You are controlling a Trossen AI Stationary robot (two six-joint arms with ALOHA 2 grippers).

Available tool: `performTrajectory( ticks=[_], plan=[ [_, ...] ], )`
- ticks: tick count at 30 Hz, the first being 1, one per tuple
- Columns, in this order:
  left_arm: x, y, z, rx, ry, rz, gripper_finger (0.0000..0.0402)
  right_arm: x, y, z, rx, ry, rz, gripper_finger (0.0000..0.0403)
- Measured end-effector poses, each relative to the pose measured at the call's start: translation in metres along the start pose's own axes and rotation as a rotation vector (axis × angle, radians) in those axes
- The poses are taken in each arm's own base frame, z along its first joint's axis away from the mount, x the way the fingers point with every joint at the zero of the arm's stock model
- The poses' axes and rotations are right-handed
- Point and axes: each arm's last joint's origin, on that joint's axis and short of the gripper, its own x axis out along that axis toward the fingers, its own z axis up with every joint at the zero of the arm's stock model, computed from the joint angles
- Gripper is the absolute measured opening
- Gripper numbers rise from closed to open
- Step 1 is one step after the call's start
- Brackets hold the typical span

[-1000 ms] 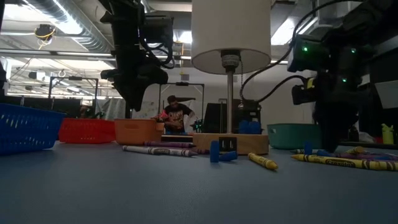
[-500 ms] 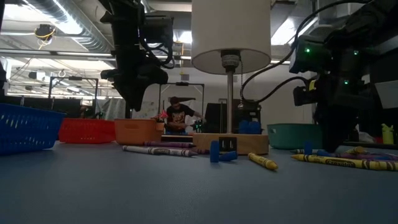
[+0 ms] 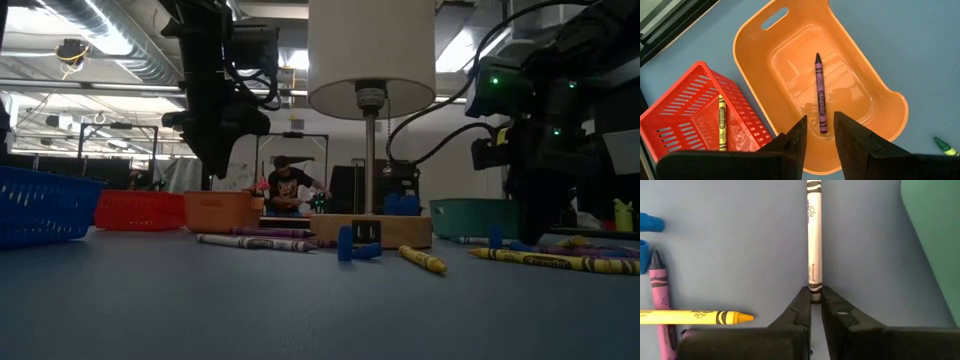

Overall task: Sort crayons
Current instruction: Put the gray crayon into the green bin

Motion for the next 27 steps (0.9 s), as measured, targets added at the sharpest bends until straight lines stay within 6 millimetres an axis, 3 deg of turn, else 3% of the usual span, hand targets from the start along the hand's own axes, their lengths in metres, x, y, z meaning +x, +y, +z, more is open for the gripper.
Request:
performTrajectory(
  ticks=[27],
  plan=[
    [0.000,0.000,0.000,0.000,0.000,0.000,0.0081,-0.030,0.005,0.020,-0.007,0.009,-0.019,0.0021]
  ],
)
